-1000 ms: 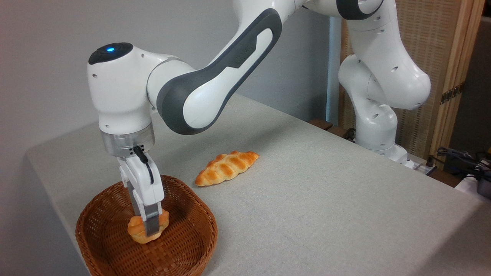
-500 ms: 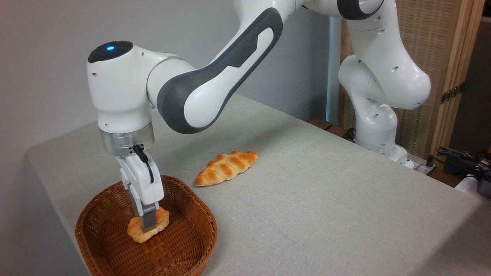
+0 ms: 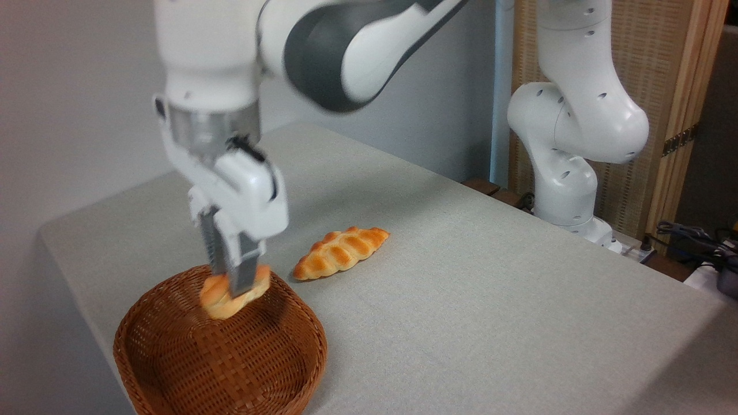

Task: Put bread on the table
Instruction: 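Lift the bun out of the basket and carry it beside the braided roll, then open the gripper to release the bun onto the table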

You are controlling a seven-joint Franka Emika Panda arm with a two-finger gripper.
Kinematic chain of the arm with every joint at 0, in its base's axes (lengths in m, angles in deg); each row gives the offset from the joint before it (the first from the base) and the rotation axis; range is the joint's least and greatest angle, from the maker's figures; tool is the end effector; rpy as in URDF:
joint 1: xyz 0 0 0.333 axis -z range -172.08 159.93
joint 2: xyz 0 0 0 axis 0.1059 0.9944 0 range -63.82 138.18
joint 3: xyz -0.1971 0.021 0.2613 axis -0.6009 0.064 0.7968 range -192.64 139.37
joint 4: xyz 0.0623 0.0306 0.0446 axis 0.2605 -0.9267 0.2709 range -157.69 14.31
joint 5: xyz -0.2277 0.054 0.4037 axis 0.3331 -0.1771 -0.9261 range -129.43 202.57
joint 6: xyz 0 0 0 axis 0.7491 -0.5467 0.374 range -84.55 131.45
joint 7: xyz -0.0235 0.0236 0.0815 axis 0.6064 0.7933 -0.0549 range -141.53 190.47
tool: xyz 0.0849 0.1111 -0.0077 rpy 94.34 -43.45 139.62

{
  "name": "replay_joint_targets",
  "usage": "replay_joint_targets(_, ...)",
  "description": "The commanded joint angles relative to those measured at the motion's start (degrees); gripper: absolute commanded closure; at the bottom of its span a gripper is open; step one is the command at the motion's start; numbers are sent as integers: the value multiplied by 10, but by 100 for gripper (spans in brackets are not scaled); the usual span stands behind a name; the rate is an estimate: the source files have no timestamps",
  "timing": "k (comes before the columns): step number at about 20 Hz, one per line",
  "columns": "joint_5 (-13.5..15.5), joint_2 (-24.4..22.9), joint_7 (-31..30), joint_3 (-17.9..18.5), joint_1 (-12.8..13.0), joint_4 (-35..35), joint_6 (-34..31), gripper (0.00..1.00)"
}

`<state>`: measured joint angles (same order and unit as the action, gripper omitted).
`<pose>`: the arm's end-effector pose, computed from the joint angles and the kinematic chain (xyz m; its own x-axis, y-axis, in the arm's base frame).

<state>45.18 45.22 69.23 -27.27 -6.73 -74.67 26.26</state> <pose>0.7028 -0.0146 0.5156 0.7216 -0.6596 0.2104 -0.6748 -0.7380 0.0005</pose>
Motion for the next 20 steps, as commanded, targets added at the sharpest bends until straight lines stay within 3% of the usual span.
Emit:
replay_joint_targets(1,8,-71,36,26,2,-41,-69,71)
replay_joint_targets(5,4,-171,130,34,8,-175,-82,67)
replay_joint_targets(7,-3,-192,160,35,21,-221,-83,61)
replay_joint_targets(11,-62,-190,214,37,37,-290,-69,22)
replay_joint_targets(13,-77,-186,224,37,41,-313,-43,1)
replay_joint_targets(20,-96,-168,225,37,52,-327,-16,0)
